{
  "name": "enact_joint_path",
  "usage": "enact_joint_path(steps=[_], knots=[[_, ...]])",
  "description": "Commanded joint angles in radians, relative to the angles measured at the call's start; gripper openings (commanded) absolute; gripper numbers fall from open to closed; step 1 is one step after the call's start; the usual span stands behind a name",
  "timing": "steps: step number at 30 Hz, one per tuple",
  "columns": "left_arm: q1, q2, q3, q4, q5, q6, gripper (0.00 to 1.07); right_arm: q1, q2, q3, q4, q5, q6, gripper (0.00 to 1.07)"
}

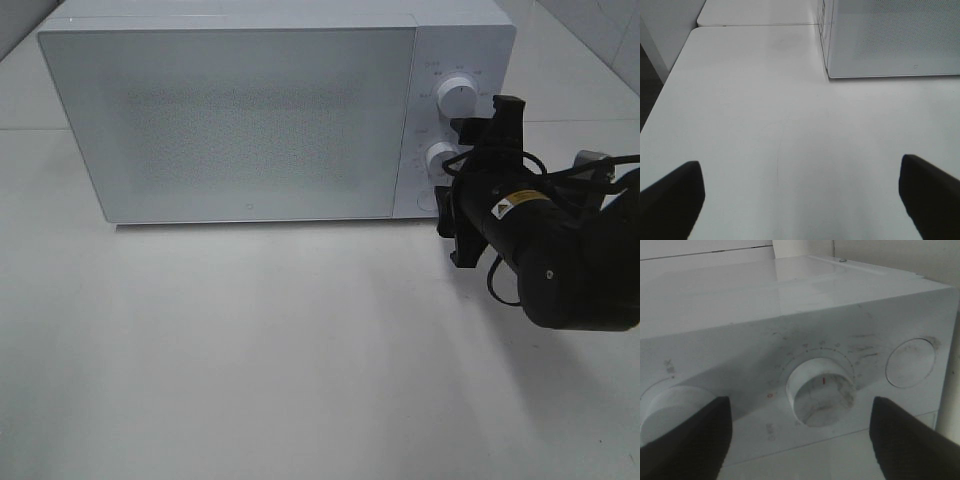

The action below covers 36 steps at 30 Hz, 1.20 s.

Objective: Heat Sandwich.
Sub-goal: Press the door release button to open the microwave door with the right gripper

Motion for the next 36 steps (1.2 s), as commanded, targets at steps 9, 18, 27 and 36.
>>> enact_joint_path(steps=[9, 18, 27, 36], knots=[[0.001, -0.028, 0.003, -0.002, -0.009, -0.005, 1.01, -0.007, -0.153, 0.156, -0.111, 0.120, -0.081, 0.76], [0.001, -0.028, 0.003, -0.002, -0.009, -0.005, 1.01, -0.007, -0.319, 0.184, -0.144, 0.441, -0.353, 0.76], [0.001, -0.028, 0.003, -0.002, -0.009, -0.005, 1.01, -0.007, -0.476, 0.174, -0.143, 0.826, -0.832, 0.76], [0.001, -0.028, 0.003, -0.002, -0.009, -0.005, 1.01, -0.007, -0.558, 0.065, -0.144, 1.225, -1.320, 0.76]])
